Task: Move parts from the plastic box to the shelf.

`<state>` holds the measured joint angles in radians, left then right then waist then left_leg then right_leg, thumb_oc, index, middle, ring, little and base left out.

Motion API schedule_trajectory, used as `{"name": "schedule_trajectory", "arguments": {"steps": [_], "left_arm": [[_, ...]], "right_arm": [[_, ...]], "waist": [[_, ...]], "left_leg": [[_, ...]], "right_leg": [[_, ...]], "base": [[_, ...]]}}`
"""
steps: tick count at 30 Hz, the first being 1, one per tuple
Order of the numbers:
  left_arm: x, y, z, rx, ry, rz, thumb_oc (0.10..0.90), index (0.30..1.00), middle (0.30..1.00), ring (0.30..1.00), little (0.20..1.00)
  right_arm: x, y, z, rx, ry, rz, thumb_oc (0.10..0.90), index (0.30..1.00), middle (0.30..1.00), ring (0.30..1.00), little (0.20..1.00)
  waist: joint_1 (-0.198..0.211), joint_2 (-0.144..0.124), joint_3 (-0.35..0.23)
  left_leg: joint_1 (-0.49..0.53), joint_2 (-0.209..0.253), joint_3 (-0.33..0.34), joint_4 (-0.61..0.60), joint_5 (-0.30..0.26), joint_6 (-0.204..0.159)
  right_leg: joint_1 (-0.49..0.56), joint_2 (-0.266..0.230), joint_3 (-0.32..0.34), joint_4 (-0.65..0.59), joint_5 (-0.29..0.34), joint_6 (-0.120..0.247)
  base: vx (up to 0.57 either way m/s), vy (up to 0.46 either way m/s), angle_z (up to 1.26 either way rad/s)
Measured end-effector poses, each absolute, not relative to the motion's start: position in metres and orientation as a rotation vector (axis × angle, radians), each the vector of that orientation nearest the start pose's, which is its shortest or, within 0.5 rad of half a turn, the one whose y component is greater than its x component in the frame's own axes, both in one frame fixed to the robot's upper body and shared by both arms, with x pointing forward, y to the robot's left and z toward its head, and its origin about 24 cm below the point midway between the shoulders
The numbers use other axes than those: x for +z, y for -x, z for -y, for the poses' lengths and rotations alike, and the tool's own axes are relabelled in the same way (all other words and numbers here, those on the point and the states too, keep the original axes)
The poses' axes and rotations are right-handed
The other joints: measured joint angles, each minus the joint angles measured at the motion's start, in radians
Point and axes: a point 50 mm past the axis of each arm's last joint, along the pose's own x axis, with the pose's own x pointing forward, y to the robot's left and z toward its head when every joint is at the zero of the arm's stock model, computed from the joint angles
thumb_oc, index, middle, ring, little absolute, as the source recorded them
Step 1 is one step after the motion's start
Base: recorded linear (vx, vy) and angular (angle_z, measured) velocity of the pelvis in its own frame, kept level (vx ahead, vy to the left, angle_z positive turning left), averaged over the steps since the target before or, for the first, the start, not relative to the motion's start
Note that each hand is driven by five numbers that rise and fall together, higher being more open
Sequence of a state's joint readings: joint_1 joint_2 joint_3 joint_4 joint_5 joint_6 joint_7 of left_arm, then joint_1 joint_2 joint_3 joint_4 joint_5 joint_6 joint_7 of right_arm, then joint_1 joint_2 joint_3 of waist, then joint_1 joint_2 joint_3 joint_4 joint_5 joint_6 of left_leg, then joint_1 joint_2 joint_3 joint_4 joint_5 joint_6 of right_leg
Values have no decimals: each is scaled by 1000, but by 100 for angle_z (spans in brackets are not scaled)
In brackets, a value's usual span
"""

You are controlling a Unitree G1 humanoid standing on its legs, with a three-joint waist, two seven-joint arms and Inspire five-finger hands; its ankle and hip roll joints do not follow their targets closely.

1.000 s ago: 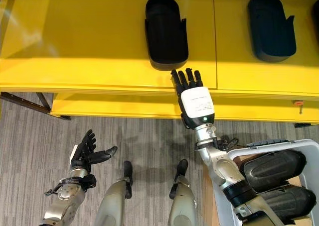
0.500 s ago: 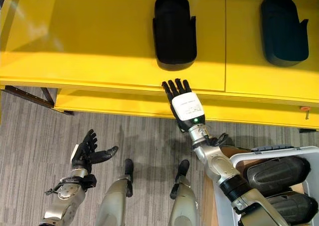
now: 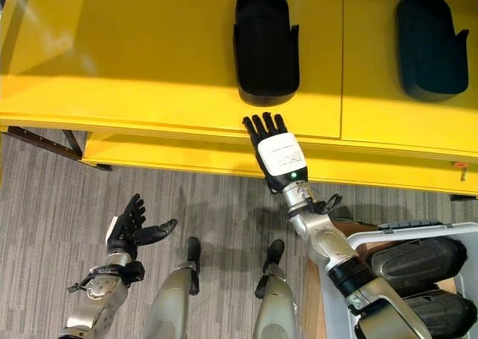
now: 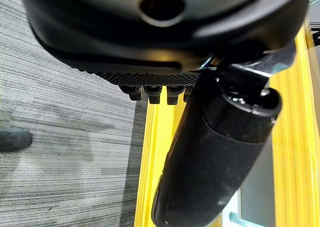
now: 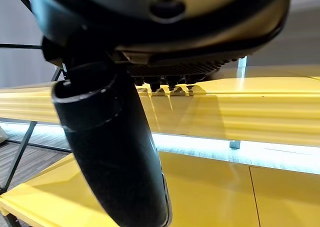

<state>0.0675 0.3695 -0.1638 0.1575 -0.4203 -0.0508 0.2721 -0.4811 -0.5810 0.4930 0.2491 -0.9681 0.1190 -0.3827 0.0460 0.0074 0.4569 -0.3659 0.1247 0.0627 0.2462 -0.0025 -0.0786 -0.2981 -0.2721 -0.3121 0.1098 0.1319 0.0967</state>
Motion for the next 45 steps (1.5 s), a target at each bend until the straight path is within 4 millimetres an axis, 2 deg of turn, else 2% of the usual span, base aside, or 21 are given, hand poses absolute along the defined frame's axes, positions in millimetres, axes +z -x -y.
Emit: {"name": "schedule_trajectory", "arguments": {"steps": [8,24,30,45], "left_arm": [[-1,-230,-212,201,14,-223,900,1000,1000,1000,1000],[0,-232,-212,200,15,-215,900,1000,1000,1000,1000],[1,-232,-212,201,17,-213,900,1000,1000,1000,1000],[2,-233,-212,204,19,-209,900,1000,1000,1000,1000]], "right_arm": [[112,-326,166,-124,1591,507,900,1000,1000,1000,1000],[126,-335,170,-193,1546,493,900,1000,1000,1000,1000],[138,-340,167,-214,1523,512,900,1000,1000,1000,1000],[145,-347,170,-235,1517,499,900,1000,1000,1000,1000]], "waist": [[8,0,1],[15,0,5],[17,4,25],[39,4,25]], "left_leg": [[-4,-4,1,-2,0,1],[-16,-6,-12,-1,-1,1],[-17,-6,-14,2,-1,1],[-30,-8,-25,14,0,1]], "right_leg": [[-6,-5,0,1,-2,3],[-10,-5,-12,4,-4,6],[-9,-6,-13,9,-4,6],[-12,-9,-26,18,-9,1]], "base": [[0,0,0],[2,1,1],[0,0,0],[0,3,1]]}}
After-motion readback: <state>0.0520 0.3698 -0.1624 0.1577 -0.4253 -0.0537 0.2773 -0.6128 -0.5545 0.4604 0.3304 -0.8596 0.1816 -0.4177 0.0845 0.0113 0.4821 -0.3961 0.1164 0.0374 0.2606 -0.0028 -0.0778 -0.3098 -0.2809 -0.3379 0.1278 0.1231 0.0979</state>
